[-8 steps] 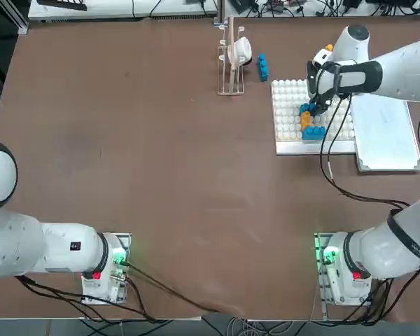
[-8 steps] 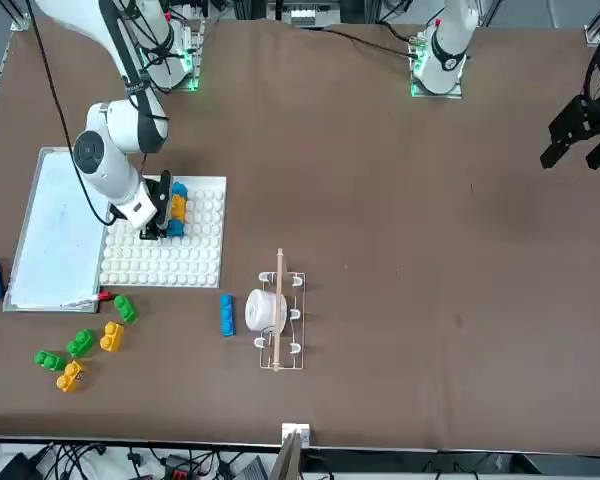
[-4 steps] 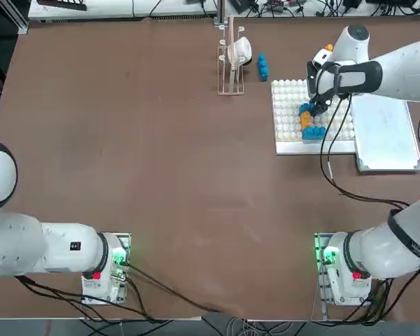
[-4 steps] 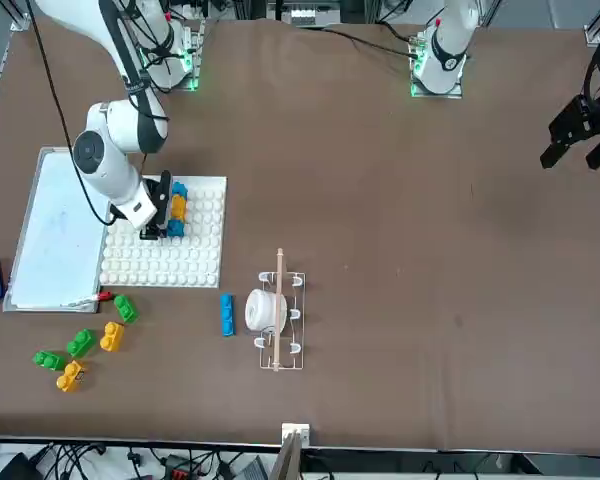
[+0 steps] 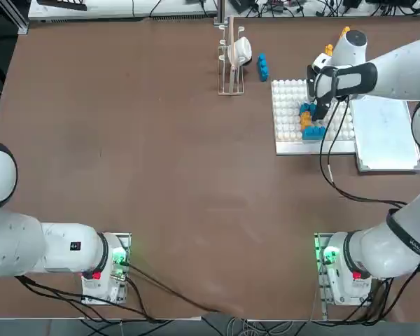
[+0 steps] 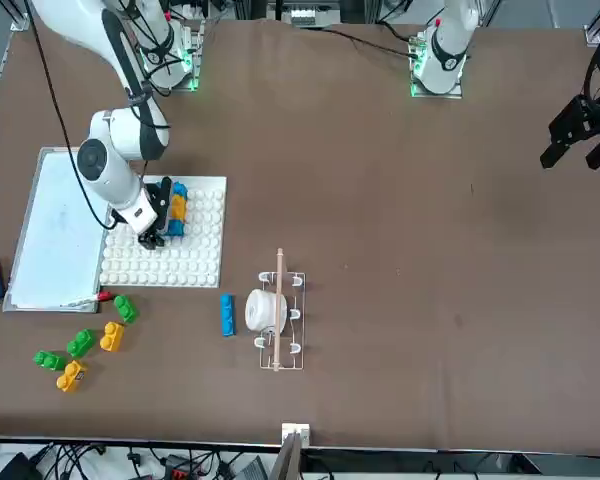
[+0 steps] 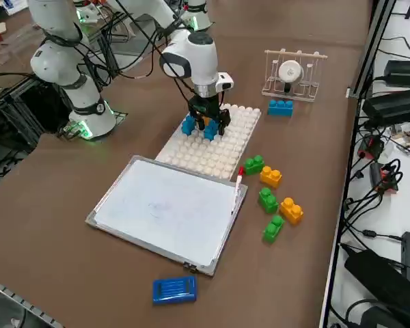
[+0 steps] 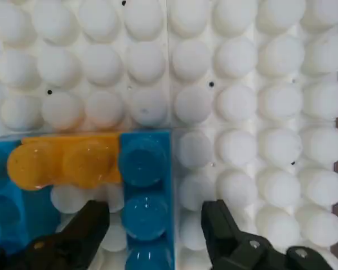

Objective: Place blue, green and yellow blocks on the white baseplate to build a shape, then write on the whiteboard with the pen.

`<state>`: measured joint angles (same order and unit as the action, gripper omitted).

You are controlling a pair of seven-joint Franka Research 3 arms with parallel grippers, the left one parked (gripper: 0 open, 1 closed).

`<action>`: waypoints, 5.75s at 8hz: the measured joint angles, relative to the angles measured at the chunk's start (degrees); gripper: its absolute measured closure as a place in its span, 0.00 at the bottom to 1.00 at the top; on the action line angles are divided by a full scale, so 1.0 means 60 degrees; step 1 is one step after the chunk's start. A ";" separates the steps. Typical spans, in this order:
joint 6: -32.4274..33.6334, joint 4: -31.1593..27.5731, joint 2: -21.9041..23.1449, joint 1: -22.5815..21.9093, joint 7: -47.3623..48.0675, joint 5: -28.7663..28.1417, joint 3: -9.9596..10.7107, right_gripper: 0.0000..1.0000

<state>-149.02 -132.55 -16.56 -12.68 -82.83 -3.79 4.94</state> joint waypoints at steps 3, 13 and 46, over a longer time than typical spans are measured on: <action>-0.0002 0.0041 -0.0001 0.0000 0.0000 0.0000 0.0000 0.00; 0.2586 0.0905 0.1962 0.0074 0.1711 -0.0031 0.0158 0.00; 0.2055 0.6727 -0.3480 0.1459 0.4352 -0.0286 0.0216 0.72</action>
<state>-136.69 -92.19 -37.44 -3.93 -56.72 -5.51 6.24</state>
